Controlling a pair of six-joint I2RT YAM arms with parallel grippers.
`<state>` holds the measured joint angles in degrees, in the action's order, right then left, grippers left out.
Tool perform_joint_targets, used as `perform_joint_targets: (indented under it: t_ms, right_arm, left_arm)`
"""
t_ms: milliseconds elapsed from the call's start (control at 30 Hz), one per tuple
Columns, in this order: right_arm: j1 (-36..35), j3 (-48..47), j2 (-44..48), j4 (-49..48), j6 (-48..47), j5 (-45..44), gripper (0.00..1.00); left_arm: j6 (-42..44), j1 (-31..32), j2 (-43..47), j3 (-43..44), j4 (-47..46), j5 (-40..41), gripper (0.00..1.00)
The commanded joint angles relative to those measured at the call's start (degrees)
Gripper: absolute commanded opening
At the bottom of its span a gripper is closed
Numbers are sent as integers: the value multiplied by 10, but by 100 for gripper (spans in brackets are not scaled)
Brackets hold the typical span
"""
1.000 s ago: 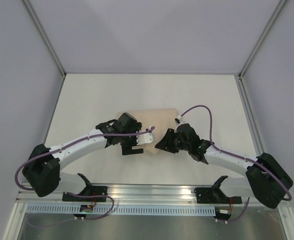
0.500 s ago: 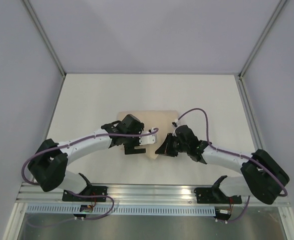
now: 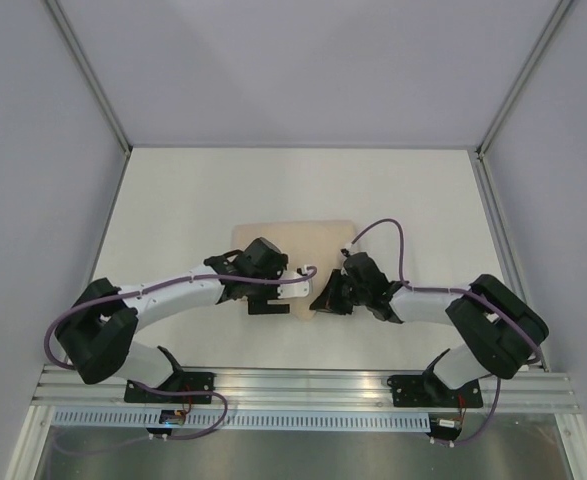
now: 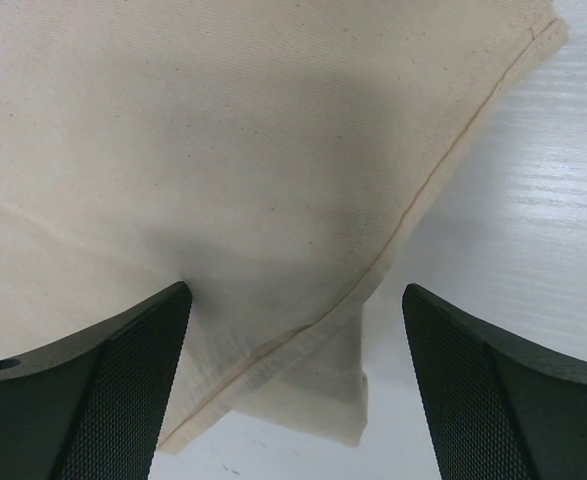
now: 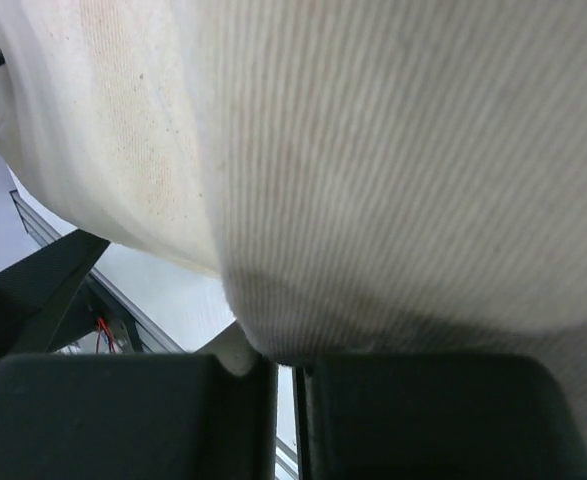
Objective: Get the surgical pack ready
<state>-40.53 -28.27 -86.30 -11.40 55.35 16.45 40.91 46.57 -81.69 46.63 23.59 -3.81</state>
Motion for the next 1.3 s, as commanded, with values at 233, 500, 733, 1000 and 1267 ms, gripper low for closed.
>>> perform_joint_targets:
  t_ms: [233, 500, 733, 1000, 1267]
  right_arm:
    - [0, 18, -1, -42, 19, -57, 4]
    - [0, 11, -2, -38, 17, -58, 3]
    - [0, 9, 6, -33, 16, -60, 3]
    - [0, 3, 19, -14, 10, -67, 4]
    - [0, -1, 23, -10, 11, -68, 6]
  left_arm:
    - [37, 35, 30, -72, -137, 76, 83]
    - [14, 42, 73, -73, -124, 67, 56]
    - [8, 42, 73, -59, -97, 52, 62]
    - [-1, 42, 75, -46, -94, 54, 52]
    - [1, 42, 58, -44, -92, 57, 17]
